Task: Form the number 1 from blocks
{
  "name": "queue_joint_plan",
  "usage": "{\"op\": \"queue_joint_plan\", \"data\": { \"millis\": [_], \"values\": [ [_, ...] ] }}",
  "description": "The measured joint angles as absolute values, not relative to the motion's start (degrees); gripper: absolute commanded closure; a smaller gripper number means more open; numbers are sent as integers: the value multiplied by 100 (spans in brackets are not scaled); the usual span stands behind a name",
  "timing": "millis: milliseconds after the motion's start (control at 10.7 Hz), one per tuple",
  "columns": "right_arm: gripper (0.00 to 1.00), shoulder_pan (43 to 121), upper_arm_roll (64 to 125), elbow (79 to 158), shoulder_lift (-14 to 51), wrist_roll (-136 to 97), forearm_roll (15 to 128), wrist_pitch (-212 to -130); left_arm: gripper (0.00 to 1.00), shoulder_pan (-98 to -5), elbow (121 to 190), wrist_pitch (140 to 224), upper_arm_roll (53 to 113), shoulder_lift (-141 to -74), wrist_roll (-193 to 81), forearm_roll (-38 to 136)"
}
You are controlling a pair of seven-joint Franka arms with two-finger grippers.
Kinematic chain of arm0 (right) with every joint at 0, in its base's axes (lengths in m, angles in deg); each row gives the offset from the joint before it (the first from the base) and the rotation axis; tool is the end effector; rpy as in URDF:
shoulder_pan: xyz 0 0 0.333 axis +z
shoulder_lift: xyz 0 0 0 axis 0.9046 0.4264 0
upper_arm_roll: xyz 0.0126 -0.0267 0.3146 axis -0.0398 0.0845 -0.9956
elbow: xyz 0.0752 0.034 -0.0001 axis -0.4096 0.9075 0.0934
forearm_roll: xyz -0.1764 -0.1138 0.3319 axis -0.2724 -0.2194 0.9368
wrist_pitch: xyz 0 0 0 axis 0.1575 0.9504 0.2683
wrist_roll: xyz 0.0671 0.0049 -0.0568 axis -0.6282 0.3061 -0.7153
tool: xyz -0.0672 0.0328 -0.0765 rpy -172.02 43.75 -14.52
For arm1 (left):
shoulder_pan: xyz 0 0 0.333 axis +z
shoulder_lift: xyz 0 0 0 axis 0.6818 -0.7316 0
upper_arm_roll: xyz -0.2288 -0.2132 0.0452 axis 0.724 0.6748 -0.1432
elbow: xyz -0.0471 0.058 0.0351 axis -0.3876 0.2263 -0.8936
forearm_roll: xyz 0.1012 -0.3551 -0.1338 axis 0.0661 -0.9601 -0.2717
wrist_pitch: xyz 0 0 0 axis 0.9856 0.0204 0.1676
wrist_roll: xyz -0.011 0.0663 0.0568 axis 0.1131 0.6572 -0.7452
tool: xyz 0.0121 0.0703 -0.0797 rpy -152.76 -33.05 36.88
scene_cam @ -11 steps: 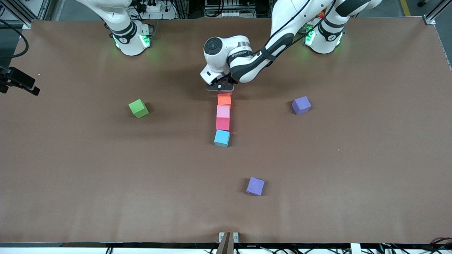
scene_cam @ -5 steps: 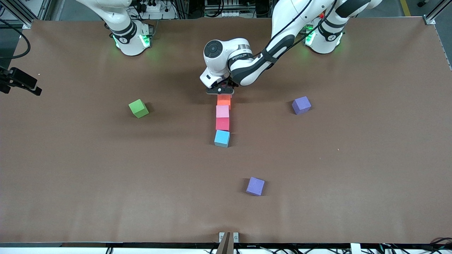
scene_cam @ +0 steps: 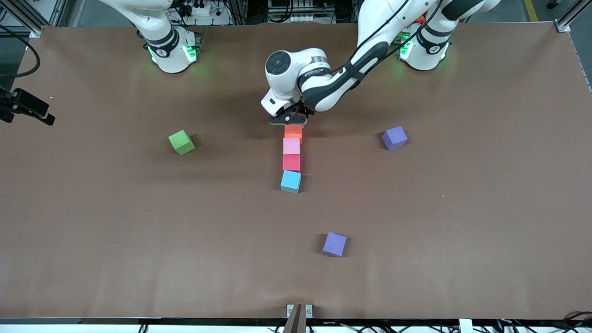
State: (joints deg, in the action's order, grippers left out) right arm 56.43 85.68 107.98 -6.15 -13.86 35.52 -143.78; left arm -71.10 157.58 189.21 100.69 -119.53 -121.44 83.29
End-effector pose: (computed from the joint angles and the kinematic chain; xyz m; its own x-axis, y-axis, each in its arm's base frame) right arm 0.5458 -0.0452 0.6450 0.9954 -0.0940 0.0165 -0.0937 -0.9955 -0.0152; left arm 0.3224 -0.5571 0.2344 0.9956 -0.0590 -0.0723 -0.0652 -0.9940 -0.0874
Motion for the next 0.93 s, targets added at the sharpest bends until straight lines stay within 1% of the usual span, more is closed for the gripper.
{"op": "queue_joint_plan", "data": {
  "millis": [186,466,652,932],
  "values": [
    [0,5643,8568,10801,-615,-1386,3552,-14378,0,-6951,15706,18661,10043,-11487,-12157,8329],
    [0,5643,8570,10810,-615,-1386,3556,-14379,0,-6157,15616,18255,10012,-10960,-11997,8329],
    [0,5643,8569,10814,-615,-1386,3558,-14379,0,-5566,15395,17917,9996,-10874,-11647,8329],
    [0,5643,8569,10817,-615,-1386,3563,-14381,0,-4661,15134,17864,9969,-10859,-11181,8336]
  ]
}}
